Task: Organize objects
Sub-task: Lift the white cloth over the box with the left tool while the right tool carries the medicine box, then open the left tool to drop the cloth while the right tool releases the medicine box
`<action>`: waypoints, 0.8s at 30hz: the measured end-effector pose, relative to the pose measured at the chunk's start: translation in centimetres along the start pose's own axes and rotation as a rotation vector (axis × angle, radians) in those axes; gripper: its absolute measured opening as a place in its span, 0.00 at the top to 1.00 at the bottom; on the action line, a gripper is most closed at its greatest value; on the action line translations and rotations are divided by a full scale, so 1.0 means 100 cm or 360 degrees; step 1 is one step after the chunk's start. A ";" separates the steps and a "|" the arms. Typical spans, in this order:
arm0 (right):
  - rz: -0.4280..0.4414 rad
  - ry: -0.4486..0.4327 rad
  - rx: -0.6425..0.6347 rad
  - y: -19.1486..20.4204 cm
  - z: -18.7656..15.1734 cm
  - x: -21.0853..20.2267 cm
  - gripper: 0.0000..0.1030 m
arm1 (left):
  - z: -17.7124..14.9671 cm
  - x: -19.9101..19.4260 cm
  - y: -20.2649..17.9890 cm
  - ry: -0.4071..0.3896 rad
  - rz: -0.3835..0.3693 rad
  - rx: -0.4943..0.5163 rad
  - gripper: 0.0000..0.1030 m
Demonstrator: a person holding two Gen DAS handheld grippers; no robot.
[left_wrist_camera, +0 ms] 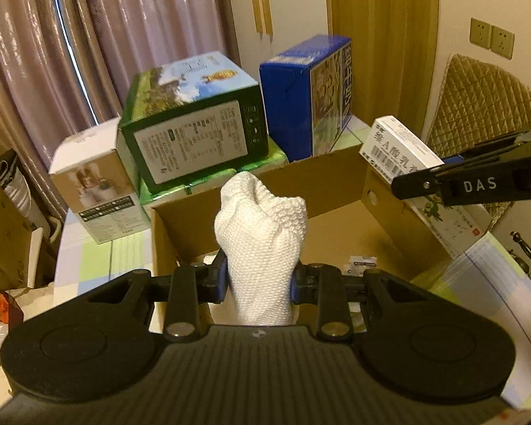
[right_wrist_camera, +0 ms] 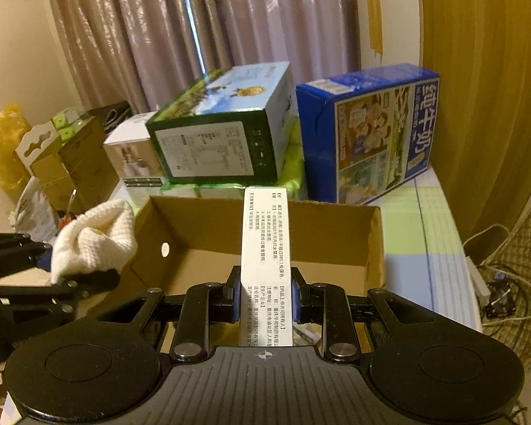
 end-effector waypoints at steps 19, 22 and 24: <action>0.0053 0.0031 0.0067 -0.007 -0.009 0.051 0.76 | -0.007 0.045 0.018 0.0015 -0.0014 -0.0146 0.55; 0.0068 -0.0036 0.0057 -0.004 -0.005 0.043 0.44 | -0.008 0.037 0.021 0.0002 -0.0021 -0.0177 0.51; 0.0062 -0.0064 0.0035 -0.004 -0.007 0.035 0.41 | -0.011 0.029 0.022 -0.0006 -0.0029 -0.0186 0.50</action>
Point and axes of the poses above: each gripper's, at about its wrist camera, not at the fingertips, and x roughly the way its jaws point, y to its left, z to its top, the point moved 6 cm from there along x, roughly the way its jaws point, and after that the axes turned 9 degrees about -x, right-handed, at the moved point
